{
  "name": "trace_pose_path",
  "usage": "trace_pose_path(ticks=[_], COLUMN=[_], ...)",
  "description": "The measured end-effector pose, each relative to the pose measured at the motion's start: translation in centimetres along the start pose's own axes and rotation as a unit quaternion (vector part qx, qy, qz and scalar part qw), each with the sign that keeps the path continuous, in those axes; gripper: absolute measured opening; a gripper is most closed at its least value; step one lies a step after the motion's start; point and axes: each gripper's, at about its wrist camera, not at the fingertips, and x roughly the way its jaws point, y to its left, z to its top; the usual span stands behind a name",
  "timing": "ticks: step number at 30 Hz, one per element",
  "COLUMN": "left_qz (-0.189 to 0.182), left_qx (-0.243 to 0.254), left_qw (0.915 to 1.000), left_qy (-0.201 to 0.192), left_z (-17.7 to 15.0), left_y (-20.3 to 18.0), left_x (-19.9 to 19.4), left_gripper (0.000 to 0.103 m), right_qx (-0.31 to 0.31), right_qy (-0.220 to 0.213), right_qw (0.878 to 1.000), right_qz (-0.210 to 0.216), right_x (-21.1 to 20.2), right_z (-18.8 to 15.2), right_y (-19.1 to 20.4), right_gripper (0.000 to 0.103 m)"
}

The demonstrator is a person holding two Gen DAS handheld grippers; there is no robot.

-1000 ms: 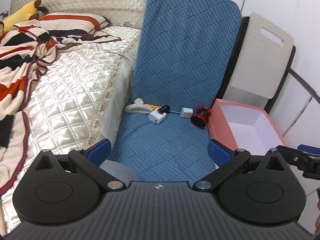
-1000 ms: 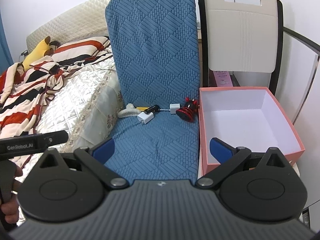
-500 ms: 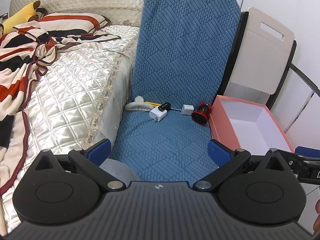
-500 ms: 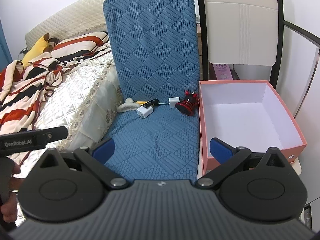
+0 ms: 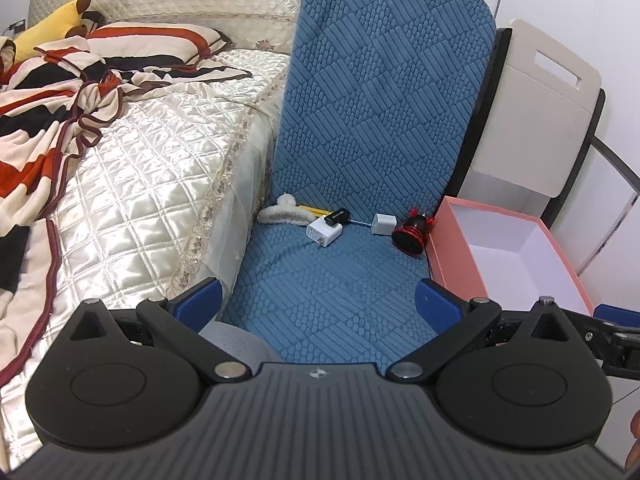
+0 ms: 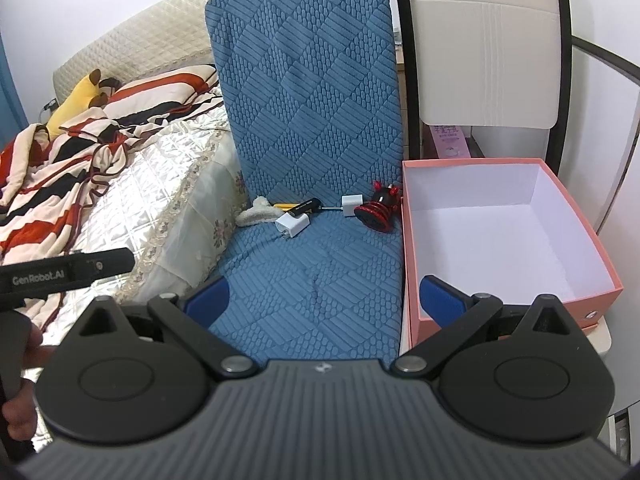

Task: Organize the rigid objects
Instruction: 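Move both tools toward the small objects on the blue seat, then grasp the black USB stick with the right tool while the left tool approaches the white plug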

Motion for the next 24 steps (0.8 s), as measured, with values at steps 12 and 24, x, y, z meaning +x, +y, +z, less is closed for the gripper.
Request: trace_pose_path(ticks=[12, 24], left_qz=[0.001, -0.012], left_qx=[0.018, 0.012], left_qw=[0.9997, 0.9996], left_qy=[0.015, 0.024], left_z=[-1.5, -2.2], left_y=[-0.4, -0.5], left_x=[5.3, 14.9], left_gripper=[0.103, 0.103], right_qx=[0.012, 0.032], right_qy=[0.002, 0.003], right_qw=[1.0, 0.999], right_qz=[0.007, 0.027], right_x=[4.0, 11.7], right_z=[-0.3, 0.0], right_y=[-1.6, -3.8], right_gripper=[0.103, 0.103])
